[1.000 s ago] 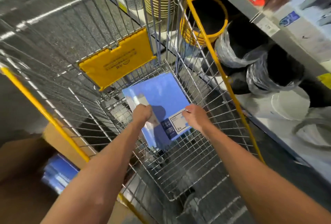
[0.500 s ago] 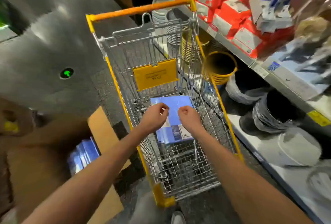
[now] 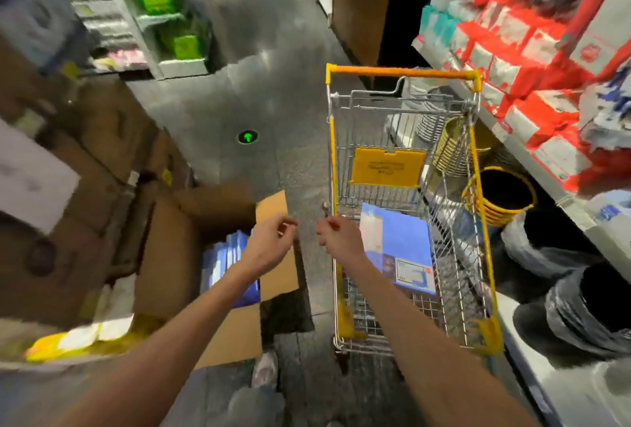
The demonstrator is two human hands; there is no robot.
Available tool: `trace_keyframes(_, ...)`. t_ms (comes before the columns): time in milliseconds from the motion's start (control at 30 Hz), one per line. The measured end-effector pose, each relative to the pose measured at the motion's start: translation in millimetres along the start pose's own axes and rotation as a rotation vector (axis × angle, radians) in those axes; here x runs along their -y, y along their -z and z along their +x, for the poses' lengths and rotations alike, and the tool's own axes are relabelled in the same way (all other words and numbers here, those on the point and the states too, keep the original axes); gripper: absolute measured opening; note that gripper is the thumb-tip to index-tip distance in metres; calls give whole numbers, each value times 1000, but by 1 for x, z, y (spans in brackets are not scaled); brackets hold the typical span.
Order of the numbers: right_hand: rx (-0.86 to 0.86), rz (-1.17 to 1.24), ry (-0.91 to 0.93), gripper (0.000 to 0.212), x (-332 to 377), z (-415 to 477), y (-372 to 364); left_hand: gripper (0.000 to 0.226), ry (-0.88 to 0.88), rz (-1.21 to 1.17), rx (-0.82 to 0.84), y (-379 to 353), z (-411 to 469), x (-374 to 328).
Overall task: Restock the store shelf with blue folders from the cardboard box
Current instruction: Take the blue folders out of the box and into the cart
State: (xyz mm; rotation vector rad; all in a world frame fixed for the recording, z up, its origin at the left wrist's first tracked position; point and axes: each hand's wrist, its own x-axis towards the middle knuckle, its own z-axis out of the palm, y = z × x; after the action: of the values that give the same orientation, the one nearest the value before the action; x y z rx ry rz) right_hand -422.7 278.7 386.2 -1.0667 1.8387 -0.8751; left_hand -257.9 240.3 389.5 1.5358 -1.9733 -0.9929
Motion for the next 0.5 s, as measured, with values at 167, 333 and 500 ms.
trace_keyframes(167,176,12,-5,18,24,-3,-71,15,130,8,-80,50,-22,60)
trace_keyframes(333,325,-85,-50,21,34,18,-161,10,285,-54,-123,86,-23,141)
trace_keyframes(500,417,-177,-154,25,32,62,-249,22,415,-125,-83,108,2,231)
